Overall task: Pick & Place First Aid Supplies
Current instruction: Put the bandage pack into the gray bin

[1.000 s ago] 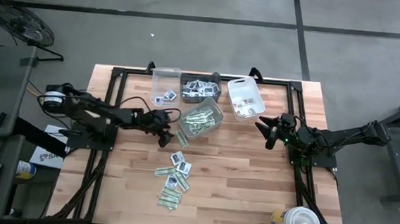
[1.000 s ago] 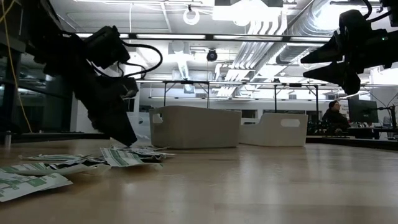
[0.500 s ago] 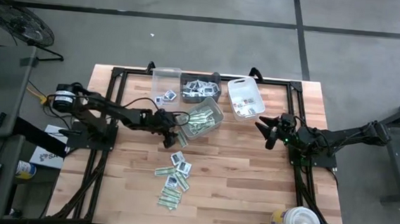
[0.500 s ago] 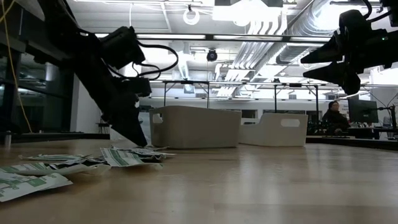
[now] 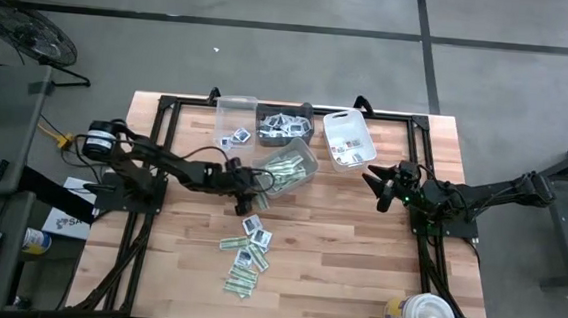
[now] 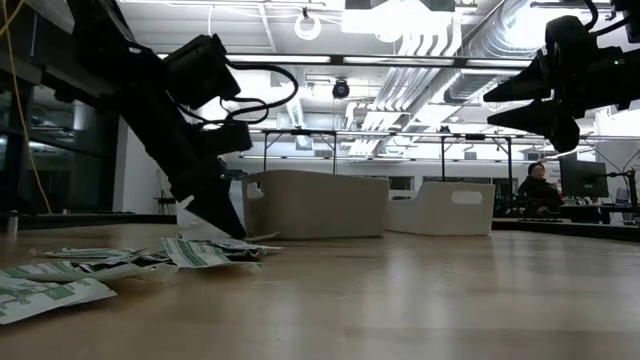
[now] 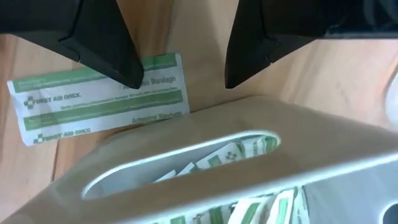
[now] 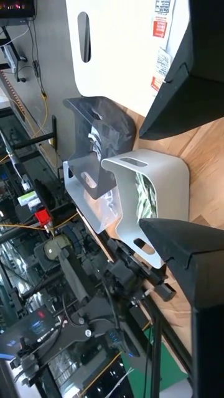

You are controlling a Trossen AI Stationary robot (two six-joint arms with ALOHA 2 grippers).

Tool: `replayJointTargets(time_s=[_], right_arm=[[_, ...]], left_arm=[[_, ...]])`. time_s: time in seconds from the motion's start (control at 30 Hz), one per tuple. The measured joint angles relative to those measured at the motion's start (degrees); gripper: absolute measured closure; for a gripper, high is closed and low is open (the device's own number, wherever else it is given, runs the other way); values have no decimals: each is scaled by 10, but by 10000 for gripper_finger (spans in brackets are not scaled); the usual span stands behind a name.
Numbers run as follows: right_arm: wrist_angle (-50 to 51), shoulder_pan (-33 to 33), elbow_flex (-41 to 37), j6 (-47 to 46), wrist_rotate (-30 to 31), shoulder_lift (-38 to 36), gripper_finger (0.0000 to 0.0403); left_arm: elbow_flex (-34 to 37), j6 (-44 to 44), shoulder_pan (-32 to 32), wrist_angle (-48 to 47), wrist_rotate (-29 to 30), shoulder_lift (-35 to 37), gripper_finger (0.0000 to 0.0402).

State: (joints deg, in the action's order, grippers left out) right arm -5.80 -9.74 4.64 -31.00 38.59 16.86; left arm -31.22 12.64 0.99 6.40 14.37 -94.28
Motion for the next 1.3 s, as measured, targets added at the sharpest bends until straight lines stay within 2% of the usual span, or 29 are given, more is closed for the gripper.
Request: replayJointTargets(time_s=[0.17, 0.9, 1.1, 1.3], right_arm=[[0, 0, 0, 0, 0, 0, 192], [0, 0, 0, 0, 0, 0, 192], [0, 0, 0, 0, 0, 0, 192], [0, 0, 0, 0, 0, 0, 192]], left_arm=[[0, 18, 0, 14, -19, -15, 186], [0, 72, -21, -3, -34, -16, 393], [0, 74, -21, -11, -52, -4, 400], [5, 76, -23, -72, -81, 50, 401]])
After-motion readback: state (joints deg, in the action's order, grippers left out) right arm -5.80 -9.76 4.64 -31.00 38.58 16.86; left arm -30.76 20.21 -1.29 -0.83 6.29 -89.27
